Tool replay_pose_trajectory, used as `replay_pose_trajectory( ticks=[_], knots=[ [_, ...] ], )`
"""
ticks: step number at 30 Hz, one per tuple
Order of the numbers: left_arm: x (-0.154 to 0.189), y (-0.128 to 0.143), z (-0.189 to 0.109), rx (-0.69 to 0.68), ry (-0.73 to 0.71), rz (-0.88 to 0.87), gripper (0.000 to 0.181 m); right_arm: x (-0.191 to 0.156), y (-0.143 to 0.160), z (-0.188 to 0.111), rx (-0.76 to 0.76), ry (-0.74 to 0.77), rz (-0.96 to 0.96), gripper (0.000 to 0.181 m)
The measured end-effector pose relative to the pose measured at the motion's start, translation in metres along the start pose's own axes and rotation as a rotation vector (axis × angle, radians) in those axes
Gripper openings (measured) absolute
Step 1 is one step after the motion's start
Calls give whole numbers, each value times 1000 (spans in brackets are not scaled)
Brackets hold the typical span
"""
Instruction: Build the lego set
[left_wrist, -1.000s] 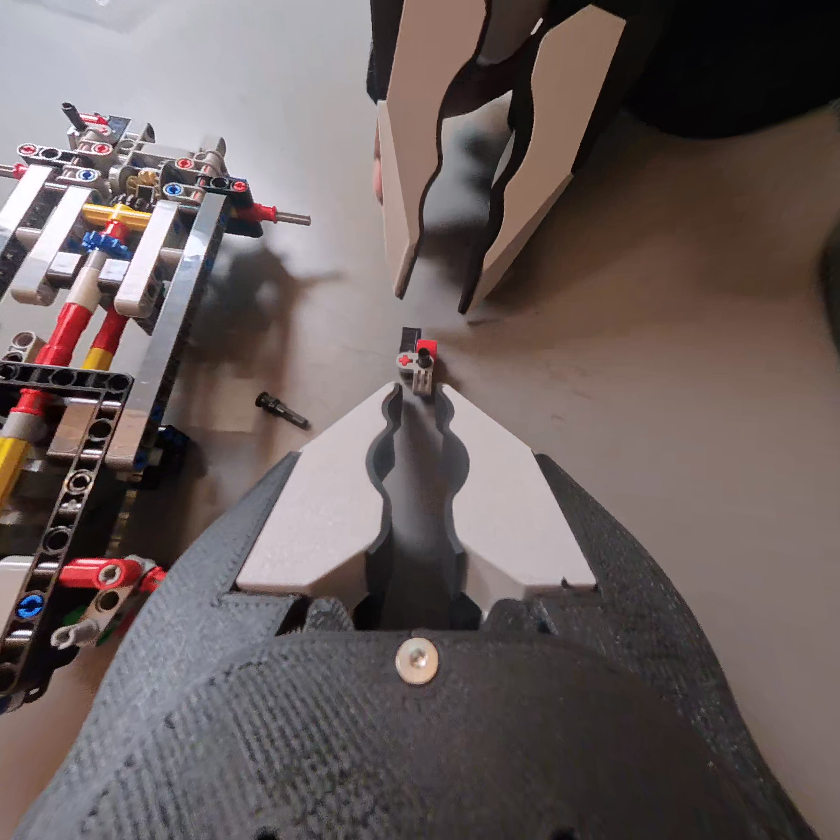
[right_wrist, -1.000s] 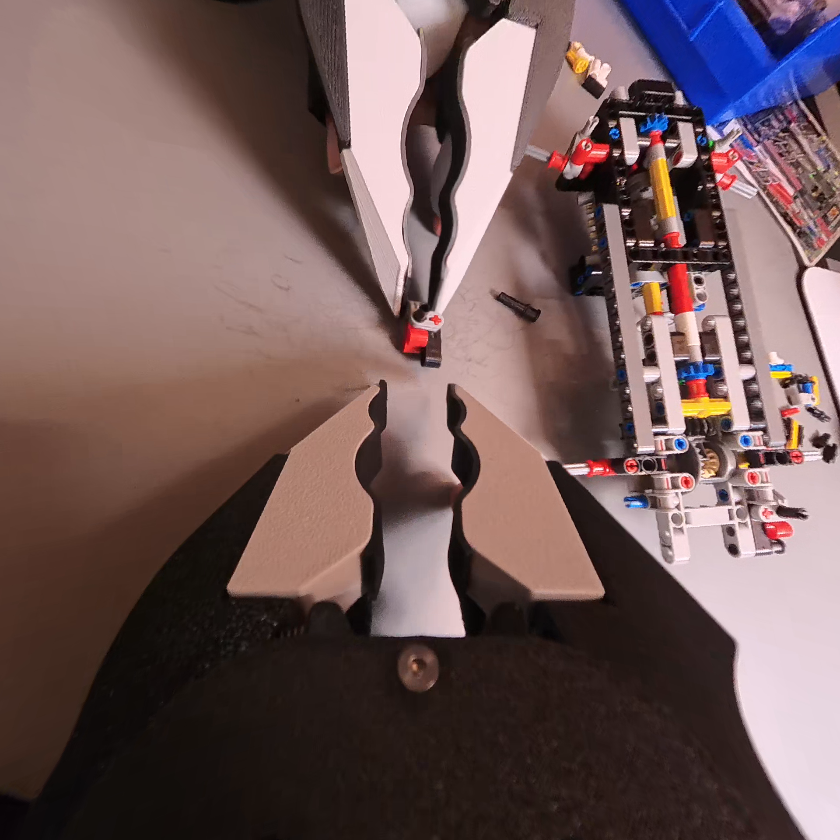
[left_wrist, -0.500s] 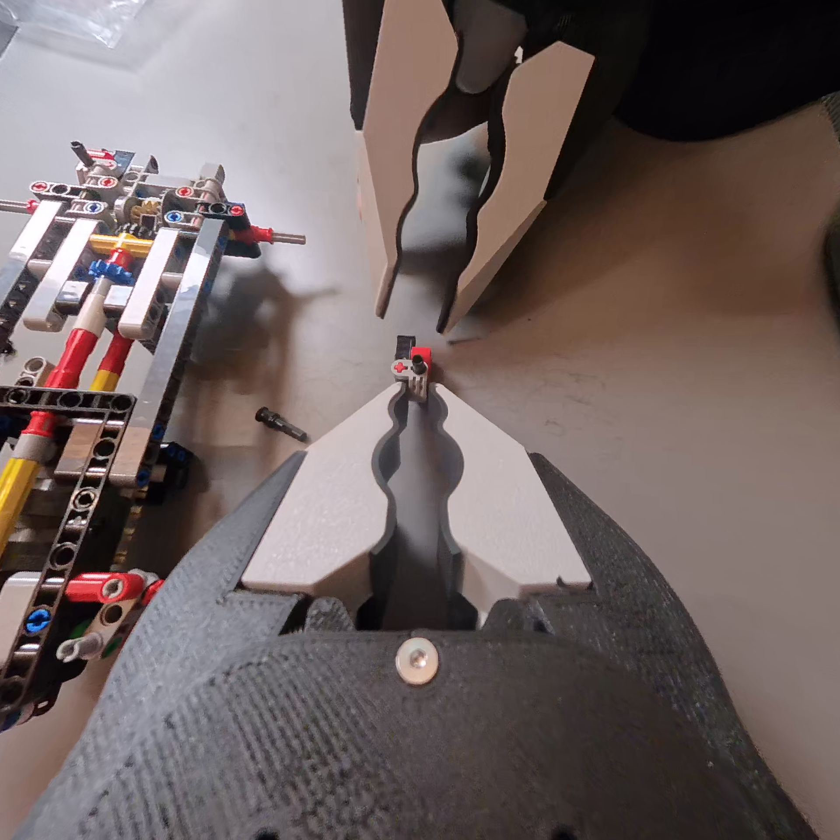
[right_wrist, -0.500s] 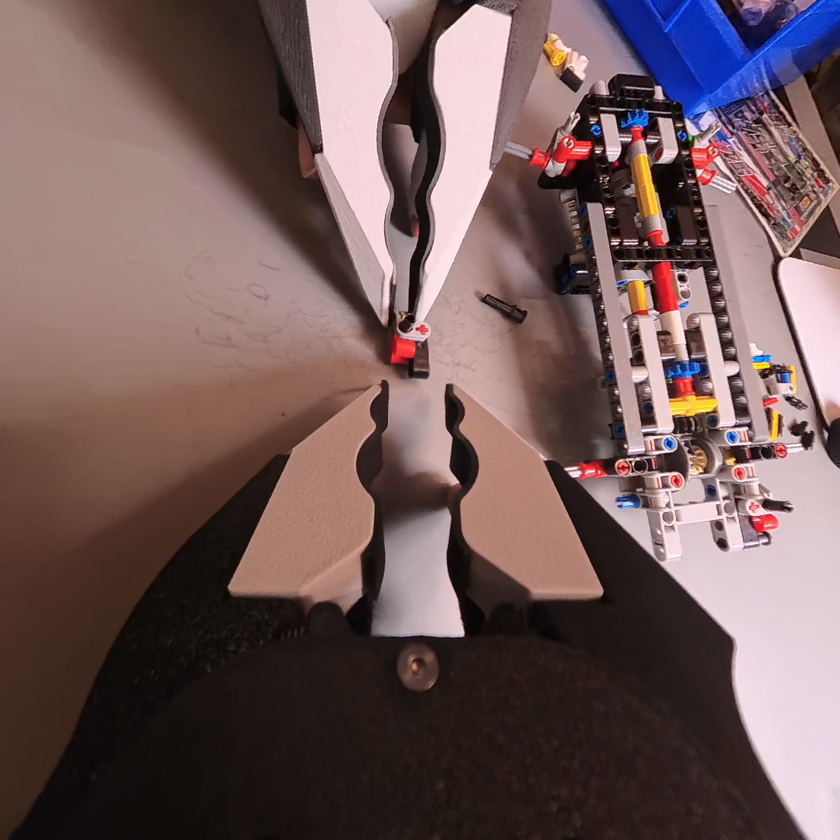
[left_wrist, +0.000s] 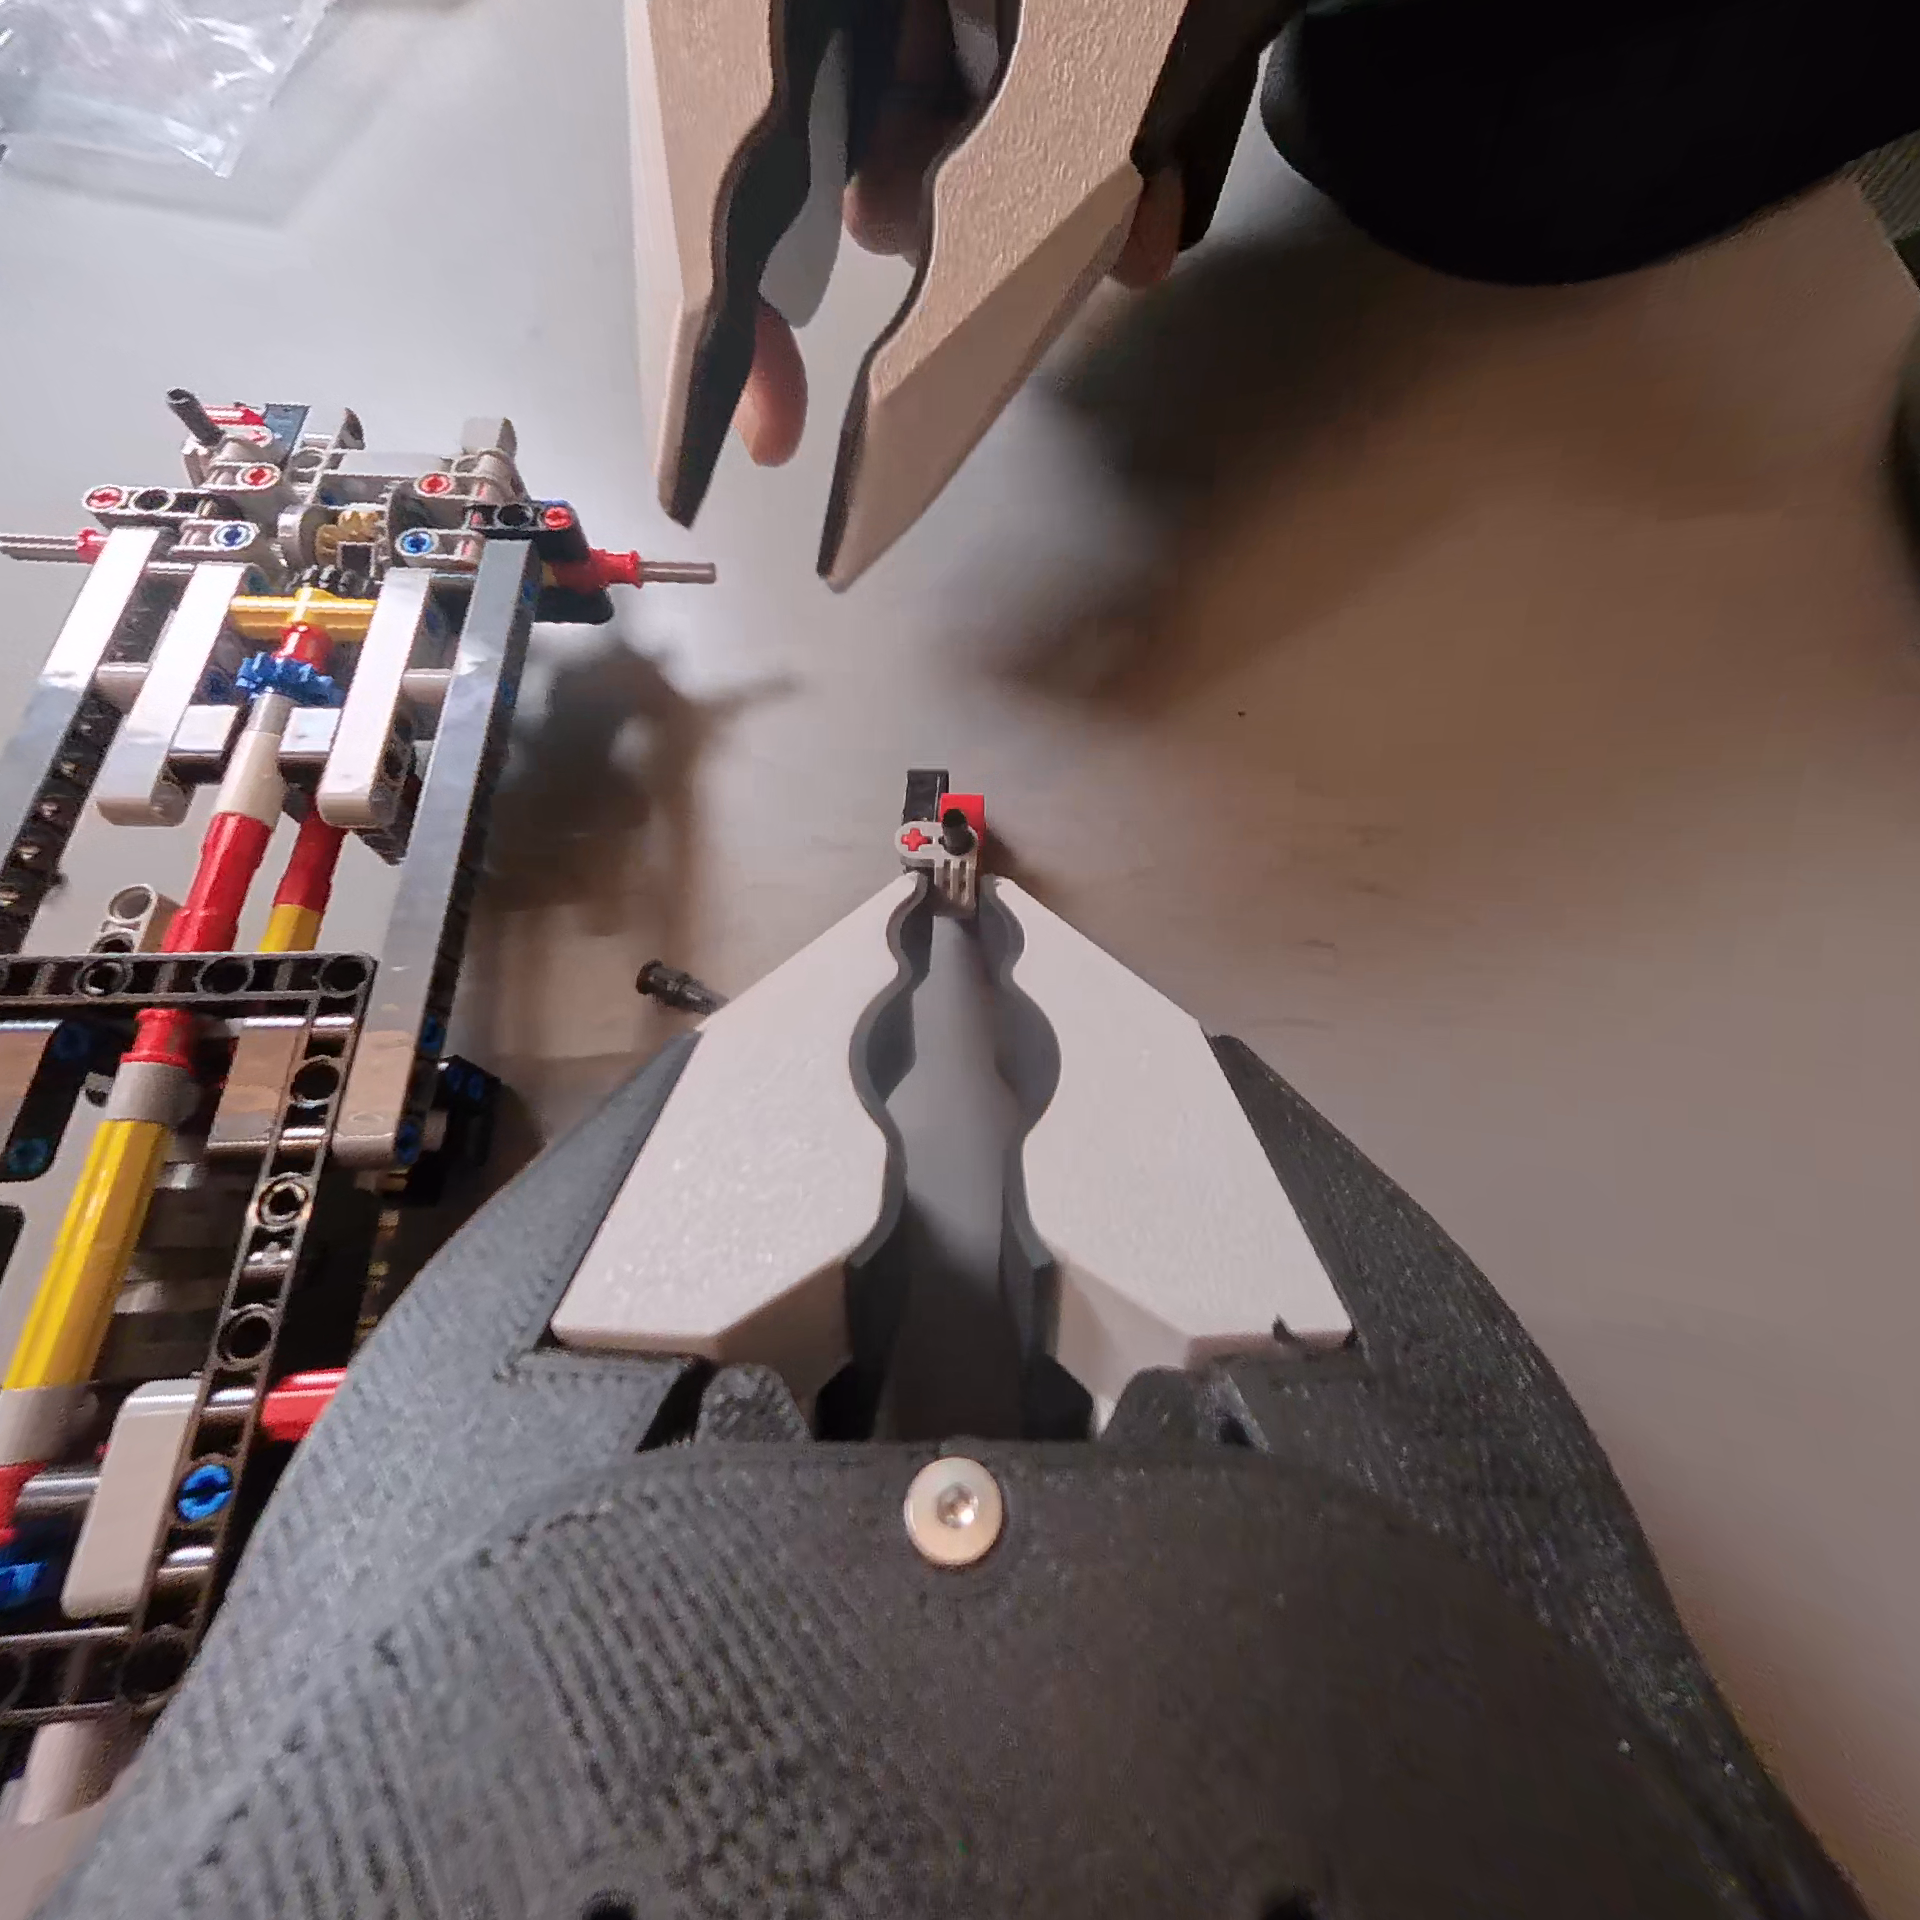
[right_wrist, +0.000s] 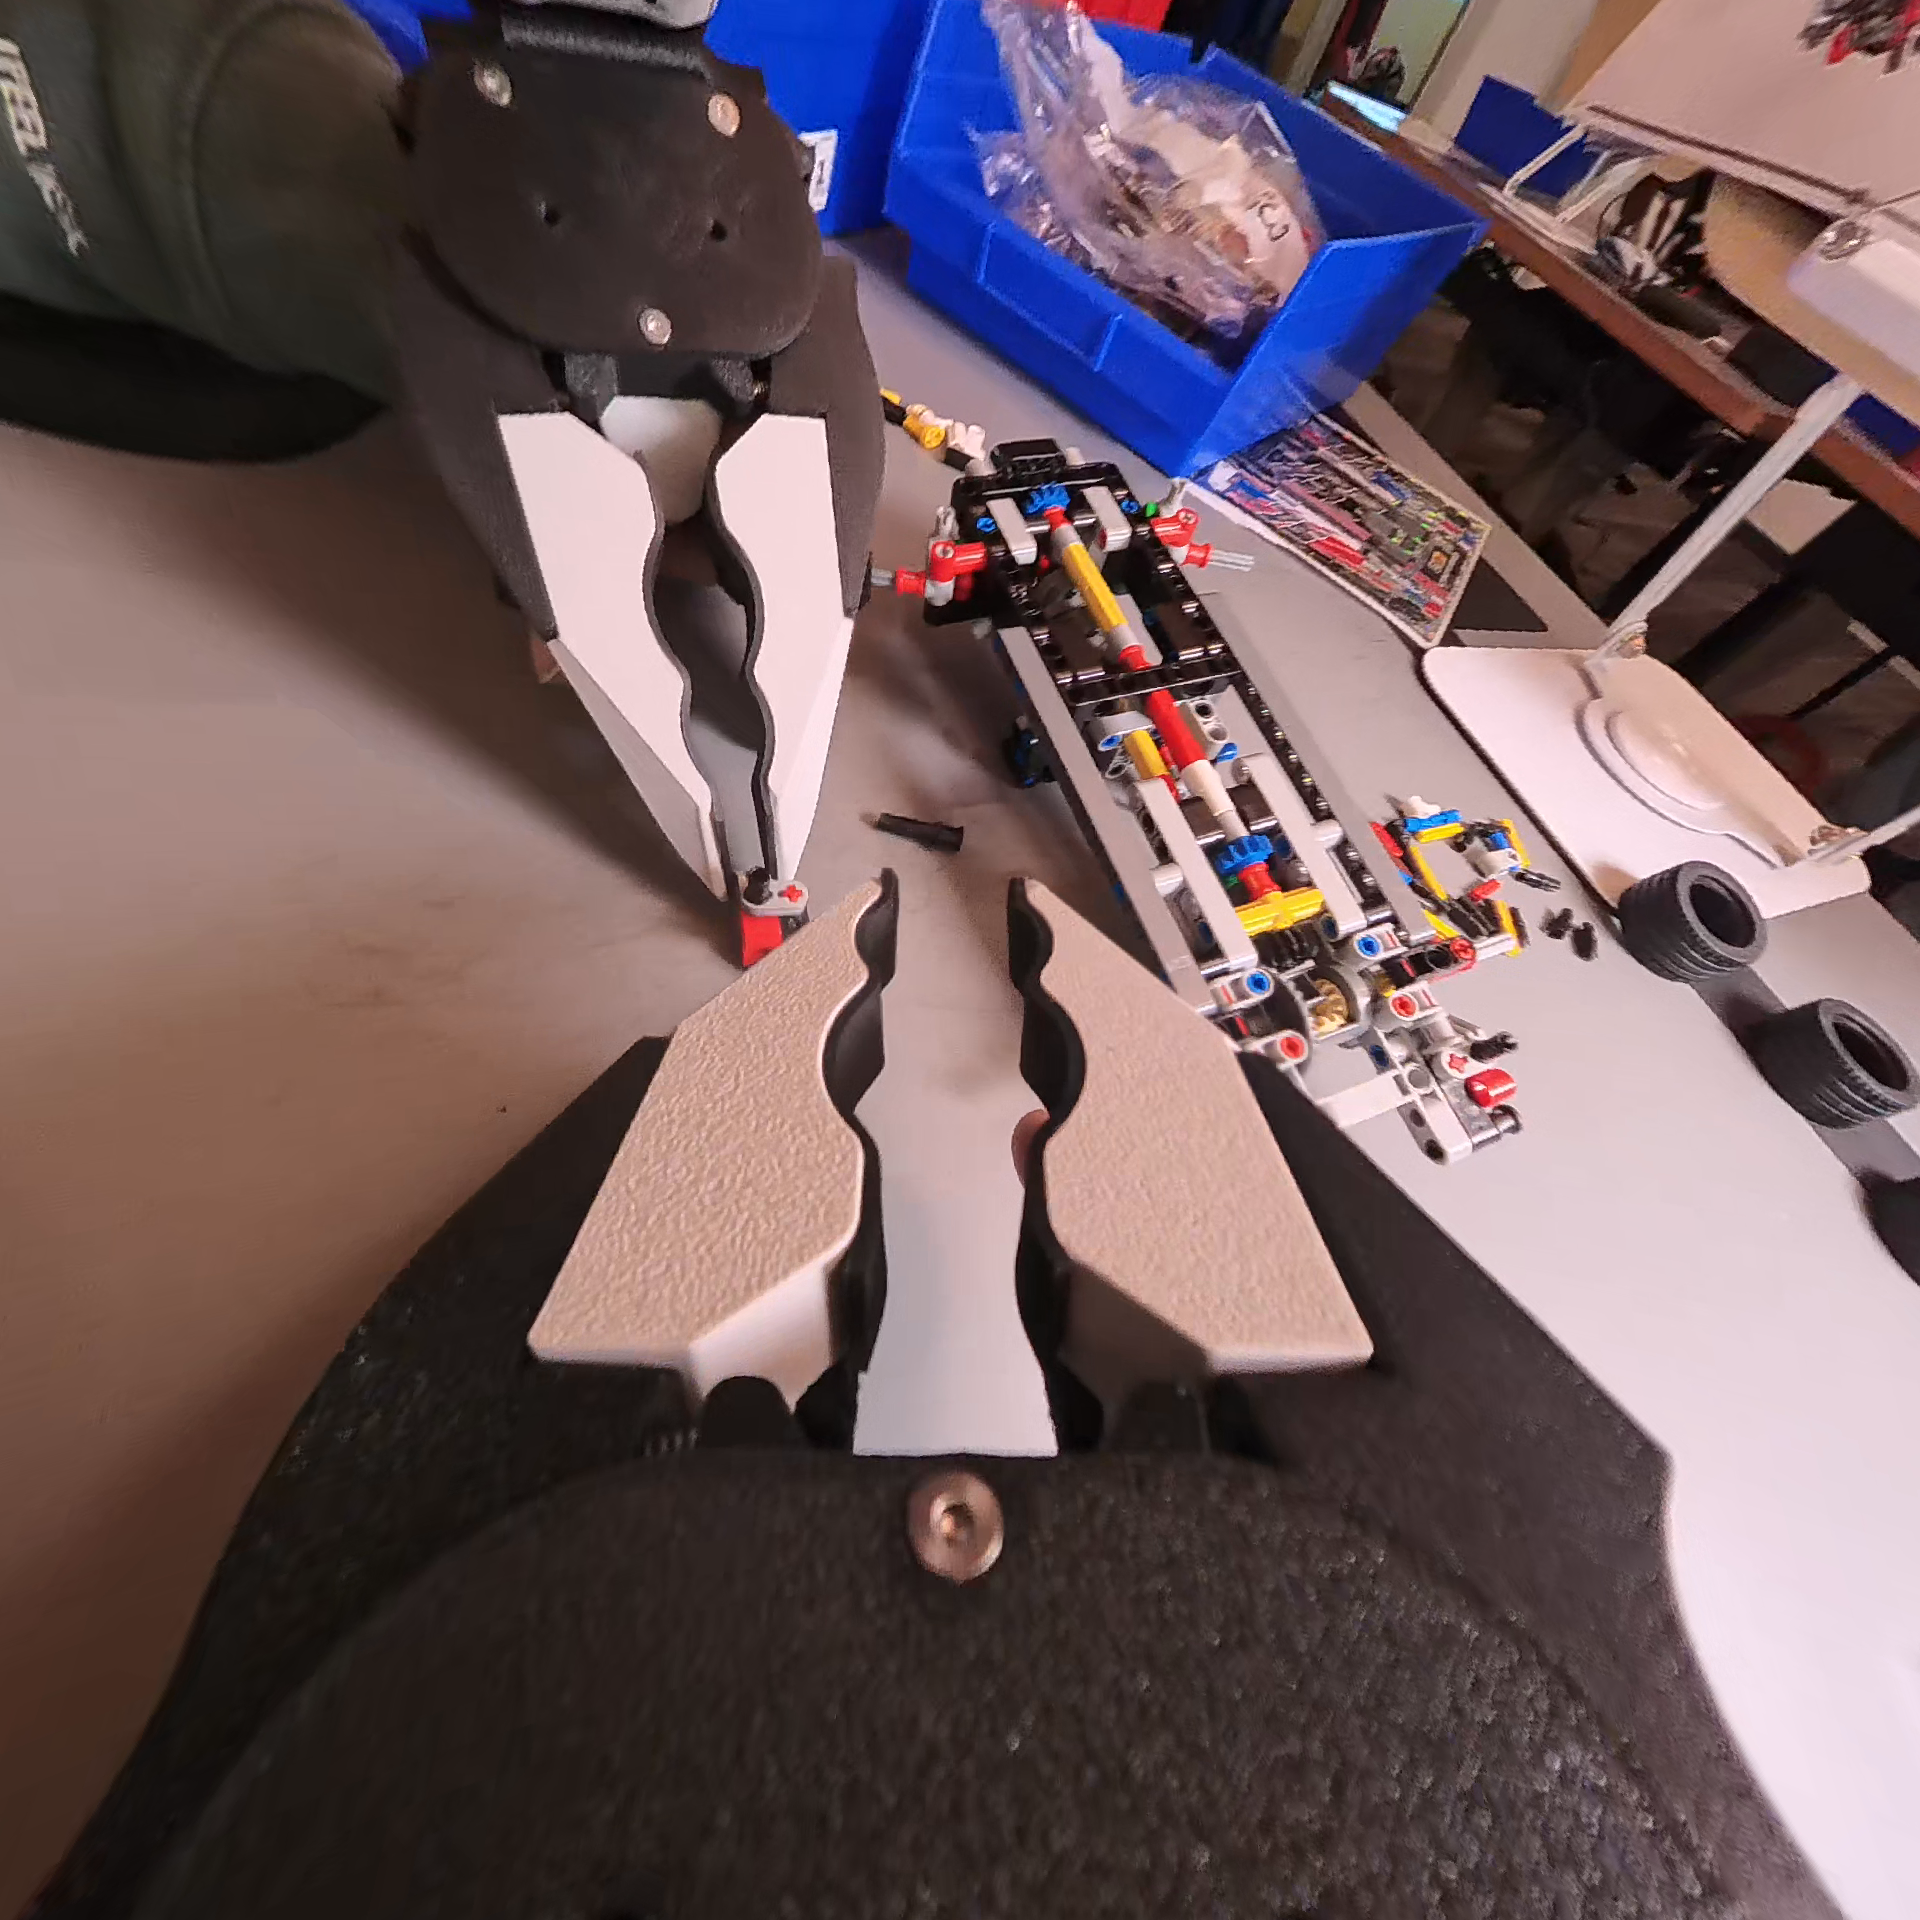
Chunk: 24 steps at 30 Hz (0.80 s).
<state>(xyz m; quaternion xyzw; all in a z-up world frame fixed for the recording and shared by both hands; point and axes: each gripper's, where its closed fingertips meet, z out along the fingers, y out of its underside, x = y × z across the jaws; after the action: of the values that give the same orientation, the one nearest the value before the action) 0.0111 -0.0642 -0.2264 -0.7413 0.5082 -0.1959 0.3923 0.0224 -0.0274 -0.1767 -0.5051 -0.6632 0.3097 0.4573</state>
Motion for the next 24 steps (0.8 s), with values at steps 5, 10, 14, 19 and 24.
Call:
replay_pose_trajectory(
  ticks=[5, 10, 14, 19, 24],
  knots=[
    [-4, 0, -1, 5, -11, -1, 7, 8, -4, -4, 37, 36, 26, 15],
    [-5, 0, -4, 14, -24, 9, 9, 11, -8, -4, 71, 49, 45, 13],
    [-4, 1, -5, 18, -25, 20, 6, 11, -9, -3, 91, 33, 72, 11],
    [0, 0, -5, 22, -2, 39, 6, 11, -4, 0, 83, 12, 82, 10],
    [6, -1, -5, 28, 38, 68, 6, 12, -3, -3, 76, 17, 68, 9]
  ],
)
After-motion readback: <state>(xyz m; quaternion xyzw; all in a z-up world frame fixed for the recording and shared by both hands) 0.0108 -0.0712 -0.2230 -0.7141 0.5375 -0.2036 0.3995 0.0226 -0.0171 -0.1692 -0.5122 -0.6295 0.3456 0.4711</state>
